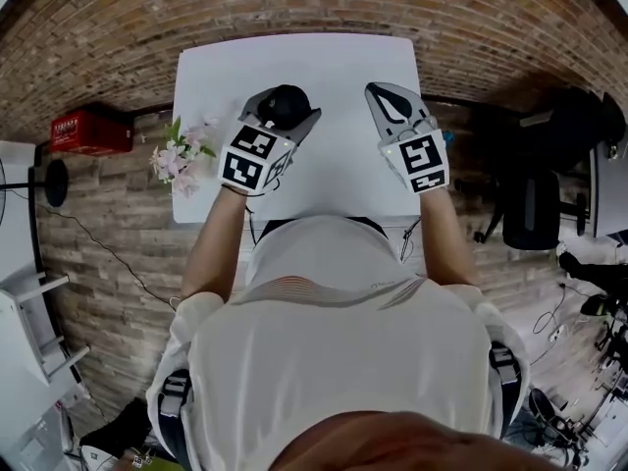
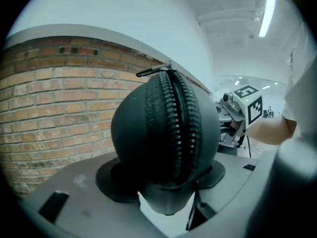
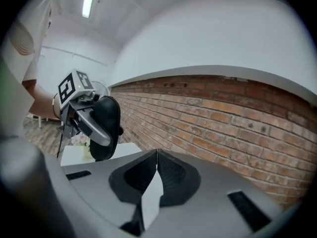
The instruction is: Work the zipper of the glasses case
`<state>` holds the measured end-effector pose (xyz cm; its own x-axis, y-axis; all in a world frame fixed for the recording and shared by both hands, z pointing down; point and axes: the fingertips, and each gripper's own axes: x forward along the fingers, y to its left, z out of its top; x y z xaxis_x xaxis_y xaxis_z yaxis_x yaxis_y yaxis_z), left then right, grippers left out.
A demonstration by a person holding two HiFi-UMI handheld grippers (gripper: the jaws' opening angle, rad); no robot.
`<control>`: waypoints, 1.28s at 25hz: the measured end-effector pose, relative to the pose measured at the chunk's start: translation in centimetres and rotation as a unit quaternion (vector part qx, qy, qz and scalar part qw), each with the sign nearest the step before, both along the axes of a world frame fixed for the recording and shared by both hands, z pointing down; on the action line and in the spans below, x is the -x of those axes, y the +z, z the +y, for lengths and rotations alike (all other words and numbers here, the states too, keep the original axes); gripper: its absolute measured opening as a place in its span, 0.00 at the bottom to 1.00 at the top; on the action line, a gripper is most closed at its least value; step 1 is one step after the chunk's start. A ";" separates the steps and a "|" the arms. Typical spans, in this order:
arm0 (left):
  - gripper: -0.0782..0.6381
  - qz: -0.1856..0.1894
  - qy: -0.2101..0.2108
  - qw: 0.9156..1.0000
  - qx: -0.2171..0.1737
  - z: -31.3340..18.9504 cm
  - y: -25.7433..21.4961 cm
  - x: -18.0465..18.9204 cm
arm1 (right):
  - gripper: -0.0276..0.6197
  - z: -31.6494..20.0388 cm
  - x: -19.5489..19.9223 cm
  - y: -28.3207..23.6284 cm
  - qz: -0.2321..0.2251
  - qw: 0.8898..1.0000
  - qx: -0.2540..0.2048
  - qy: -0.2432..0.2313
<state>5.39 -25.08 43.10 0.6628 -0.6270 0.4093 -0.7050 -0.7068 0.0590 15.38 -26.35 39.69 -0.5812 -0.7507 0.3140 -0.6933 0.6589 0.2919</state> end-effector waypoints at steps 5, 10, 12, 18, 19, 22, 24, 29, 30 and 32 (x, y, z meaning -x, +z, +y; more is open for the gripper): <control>0.48 0.057 -0.080 0.994 -0.053 -1.2 -3.9 3.5 | 0.12 -1.5 -3.4 -0.5 -0.073 0.995 0.024 0.065; 0.48 0.092 -0.152 0.977 -0.117 -1.5 -7.3 7.3 | 0.12 -2.2 -5.8 -1.2 -0.113 0.987 0.030 0.109; 0.48 0.101 -0.173 0.971 -0.127 -1.4 -7.7 8.4 | 0.12 -2.2 -6.4 -1.6 -0.123 0.985 0.025 0.120; 0.48 0.105 -0.195 0.967 -0.129 -1.1 -7.3 9.6 | 0.12 -2.0 -6.4 -2.4 -0.123 0.984 0.006 0.130; 0.48 0.106 -0.196 0.966 -0.128 -1.1 -7.2 9.6 | 0.12 -1.9 -6.3 -2.5 -0.124 0.984 0.006 0.130; 0.48 0.111 -0.193 0.967 -0.124 -1.1 -7.0 9.4 | 0.12 -1.9 -6.0 -2.3 -0.123 0.984 0.009 0.126; 0.48 0.113 -0.191 0.968 -0.121 -1.2 -6.8 9.2 | 0.12 -1.8 -5.8 -2.2 -0.122 0.985 0.012 0.124; 0.48 0.118 -0.190 0.968 -0.117 -1.2 -6.6 8.9 | 0.12 -1.5 -5.6 -1.5 -0.119 0.986 0.017 0.117; 0.48 0.118 -0.191 0.968 -0.117 -1.2 -6.6 8.9 | 0.12 -1.4 -5.6 -1.4 -0.118 0.986 0.018 0.116; 0.48 0.118 -0.191 0.968 -0.116 -1.2 -6.5 8.8 | 0.12 -1.3 -5.6 -1.3 -0.115 0.986 0.018 0.115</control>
<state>-3.43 -26.26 36.58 0.4224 -0.9015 0.0940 -0.9036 -0.4106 0.1223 20.93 -27.64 38.39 -0.4562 -0.8616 0.2226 -0.8708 0.4837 0.0877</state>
